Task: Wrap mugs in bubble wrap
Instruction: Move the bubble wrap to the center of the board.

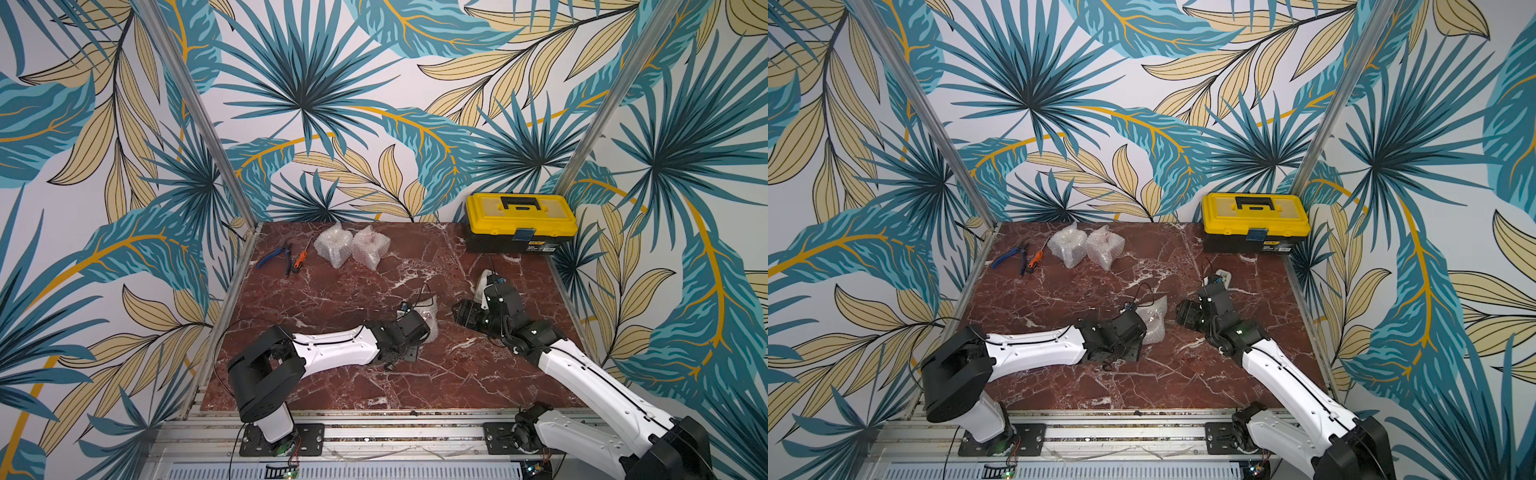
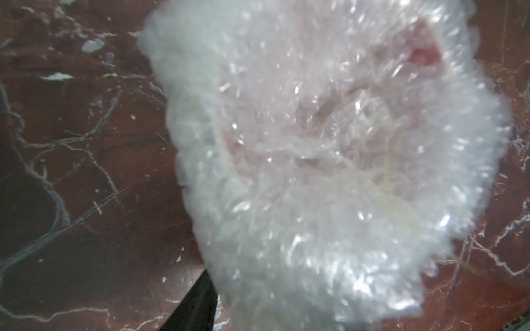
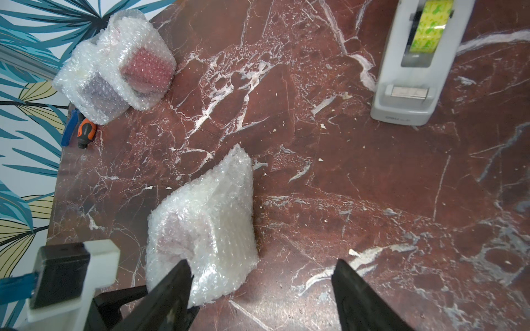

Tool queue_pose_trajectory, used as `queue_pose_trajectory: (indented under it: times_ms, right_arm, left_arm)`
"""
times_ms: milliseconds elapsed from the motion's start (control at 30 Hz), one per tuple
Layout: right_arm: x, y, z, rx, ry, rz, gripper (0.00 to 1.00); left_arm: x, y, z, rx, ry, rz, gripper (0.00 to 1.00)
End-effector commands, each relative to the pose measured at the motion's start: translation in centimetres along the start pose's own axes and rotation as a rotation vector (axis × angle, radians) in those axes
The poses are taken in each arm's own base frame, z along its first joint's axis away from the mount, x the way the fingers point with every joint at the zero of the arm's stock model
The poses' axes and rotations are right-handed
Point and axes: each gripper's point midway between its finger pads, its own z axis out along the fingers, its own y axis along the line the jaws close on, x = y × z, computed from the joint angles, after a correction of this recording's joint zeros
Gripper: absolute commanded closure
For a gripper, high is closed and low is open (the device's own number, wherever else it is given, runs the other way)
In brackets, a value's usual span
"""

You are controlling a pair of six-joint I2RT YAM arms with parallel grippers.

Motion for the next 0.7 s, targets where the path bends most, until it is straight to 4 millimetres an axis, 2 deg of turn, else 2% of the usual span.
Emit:
queue_pose_trajectory:
  times_ms: [0,367,667]
  right_arm:
    - [0.8,-1.2,0.2,0.037,0.017,-0.014,0.22]
    - [0.9,-1.8,-0.7,0.052,0.009,-0.016,0.22]
    - [0.9,-2.0,-1.3,0.057,0.009,-0.012,0.22]
  left_arm:
    - [-2.5,-0.6,-0.1,-0.013,-0.051,0.010,0.51]
    - [-5.4,0.5,1.0,-0.047,-0.059,-0.013,0.72]
    - [-9.8,2.1,2.5,-0.095,-0.074,-0.052,0.77]
